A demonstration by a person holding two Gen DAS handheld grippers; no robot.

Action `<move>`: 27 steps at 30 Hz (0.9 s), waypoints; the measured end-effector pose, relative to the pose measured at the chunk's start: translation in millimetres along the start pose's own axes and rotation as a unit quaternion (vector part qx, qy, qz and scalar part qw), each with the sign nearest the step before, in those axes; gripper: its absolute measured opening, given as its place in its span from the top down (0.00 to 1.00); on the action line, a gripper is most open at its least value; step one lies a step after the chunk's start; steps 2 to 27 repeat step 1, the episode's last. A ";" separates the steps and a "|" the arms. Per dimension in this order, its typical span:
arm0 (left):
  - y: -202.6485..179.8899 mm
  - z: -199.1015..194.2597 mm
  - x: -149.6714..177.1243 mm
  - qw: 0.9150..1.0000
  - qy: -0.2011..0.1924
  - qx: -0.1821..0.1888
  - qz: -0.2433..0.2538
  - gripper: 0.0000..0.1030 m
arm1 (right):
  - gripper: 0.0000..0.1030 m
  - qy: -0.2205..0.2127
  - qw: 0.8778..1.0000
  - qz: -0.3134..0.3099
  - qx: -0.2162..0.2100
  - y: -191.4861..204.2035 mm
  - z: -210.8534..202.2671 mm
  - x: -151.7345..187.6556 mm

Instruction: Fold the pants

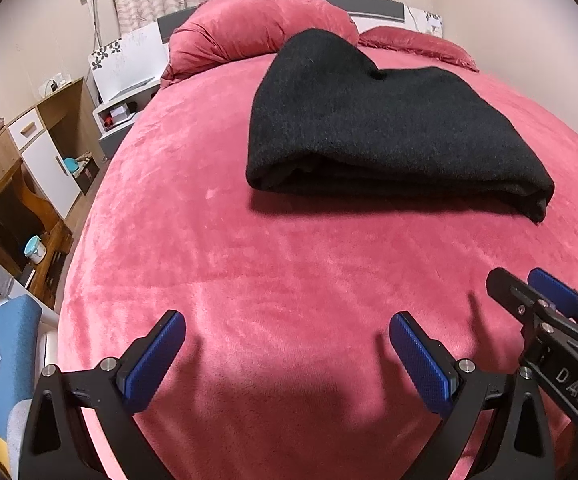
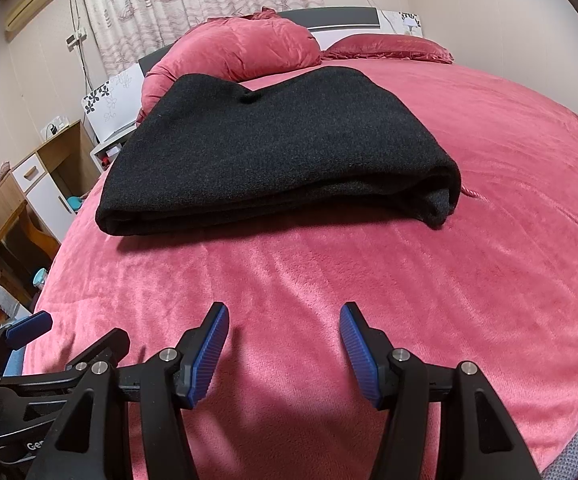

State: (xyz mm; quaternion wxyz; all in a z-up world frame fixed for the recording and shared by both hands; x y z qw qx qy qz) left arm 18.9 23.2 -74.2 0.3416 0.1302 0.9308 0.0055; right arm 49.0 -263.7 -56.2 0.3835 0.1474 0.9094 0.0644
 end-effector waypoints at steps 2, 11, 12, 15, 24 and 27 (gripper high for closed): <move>0.0 0.5 -0.1 1.000 0.001 0.000 0.001 0.00 | 0.43 0.000 1.000 0.000 0.000 0.0 0.1 0.2; 0.0 0.5 -0.1 1.000 0.001 0.000 0.001 0.00 | 0.43 0.000 1.000 0.000 0.000 0.0 0.1 0.2; 0.0 0.5 -0.1 1.000 0.001 0.000 0.001 0.00 | 0.43 0.000 1.000 0.000 0.000 0.0 0.1 0.2; 0.0 0.5 -0.1 1.000 0.001 0.000 0.001 0.00 | 0.43 0.000 1.000 0.000 0.000 0.0 0.1 0.2; 0.0 0.5 -0.1 1.000 0.001 0.000 0.001 0.00 | 0.43 0.000 1.000 0.000 0.000 0.0 0.1 0.2; 0.0 0.5 -0.1 1.000 0.001 0.000 0.001 0.00 | 0.43 0.000 1.000 0.000 0.000 0.0 0.1 0.2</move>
Point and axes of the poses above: each gripper's, at about its wrist camera, not at the fingertips, and z roughly the way its jaws point, y to its left, x to its underside, the point moved 3 cm from there along z, roughly the way its jaws point, and after that the axes turned 2 degrees about y, right-handed, at the moved point
